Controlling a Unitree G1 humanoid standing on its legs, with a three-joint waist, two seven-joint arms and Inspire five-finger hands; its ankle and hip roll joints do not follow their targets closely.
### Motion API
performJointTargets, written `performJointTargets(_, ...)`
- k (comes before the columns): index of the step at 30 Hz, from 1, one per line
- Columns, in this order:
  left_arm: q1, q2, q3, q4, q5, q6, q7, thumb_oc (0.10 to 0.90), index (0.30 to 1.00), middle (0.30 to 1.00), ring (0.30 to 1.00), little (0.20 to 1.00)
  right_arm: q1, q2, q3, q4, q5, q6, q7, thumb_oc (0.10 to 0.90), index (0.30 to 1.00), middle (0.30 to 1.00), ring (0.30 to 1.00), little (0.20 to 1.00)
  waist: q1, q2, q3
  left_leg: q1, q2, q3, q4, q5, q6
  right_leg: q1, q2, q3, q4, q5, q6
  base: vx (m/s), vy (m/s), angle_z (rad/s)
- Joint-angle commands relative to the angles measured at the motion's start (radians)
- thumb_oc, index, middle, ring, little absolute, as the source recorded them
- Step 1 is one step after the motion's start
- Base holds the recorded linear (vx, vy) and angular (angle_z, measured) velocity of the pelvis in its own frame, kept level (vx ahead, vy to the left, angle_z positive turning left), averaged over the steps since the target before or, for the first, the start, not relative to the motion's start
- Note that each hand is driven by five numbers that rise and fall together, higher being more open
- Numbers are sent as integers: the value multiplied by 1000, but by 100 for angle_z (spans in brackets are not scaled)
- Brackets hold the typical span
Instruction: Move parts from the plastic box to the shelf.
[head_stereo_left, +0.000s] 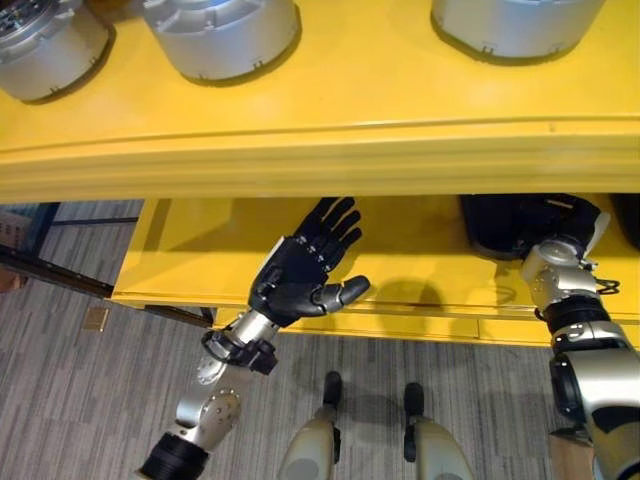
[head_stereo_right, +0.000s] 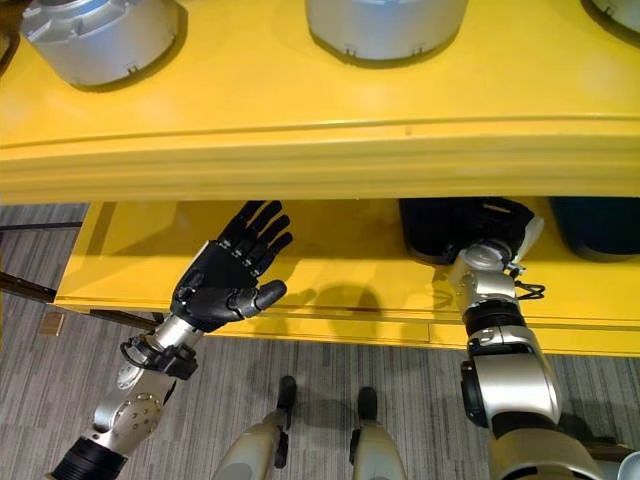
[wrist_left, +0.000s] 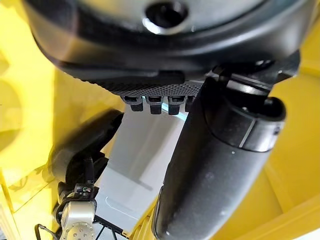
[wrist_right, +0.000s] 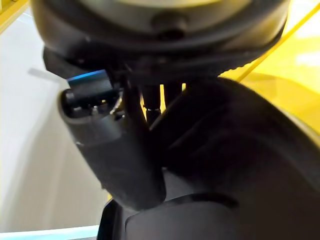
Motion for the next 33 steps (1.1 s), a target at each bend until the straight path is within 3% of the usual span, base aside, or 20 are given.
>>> performJointTargets(1, -86, -35, 26, -74, -19, -79, -37, 900, 1000, 1000, 1000, 1000, 31, 34, 28, 40, 13, 19, 10, 900, 1000, 1000, 1000, 1000, 15, -21, -4, 5, 6, -10, 29, -44, 2, 42, -53, 14, -32, -1, 9, 0, 0, 0)
performJointTargets(9, -78, -31, 31, -75, -32, -75, -50, 900, 1000, 1000, 1000, 1000, 36, 27, 12, 35, 31, 34, -11, 900, 1000, 1000, 1000, 1000, 13, -21, -5, 9, 3, -8, 32, -48, 3, 45, -54, 18, -32, -1, 9, 5, 1, 0)
performJointTargets(33, -49, -54, 27, -83, -17, -74, -65, 900, 1000, 1000, 1000, 1000, 103, 79, -19, -187, -8, -78, -55, 900, 1000, 1000, 1000, 1000, -12, -15, -4, 15, -4, 0, 33, -52, 10, 43, -47, 43, -23, -4, 6, -3, 3, -1)
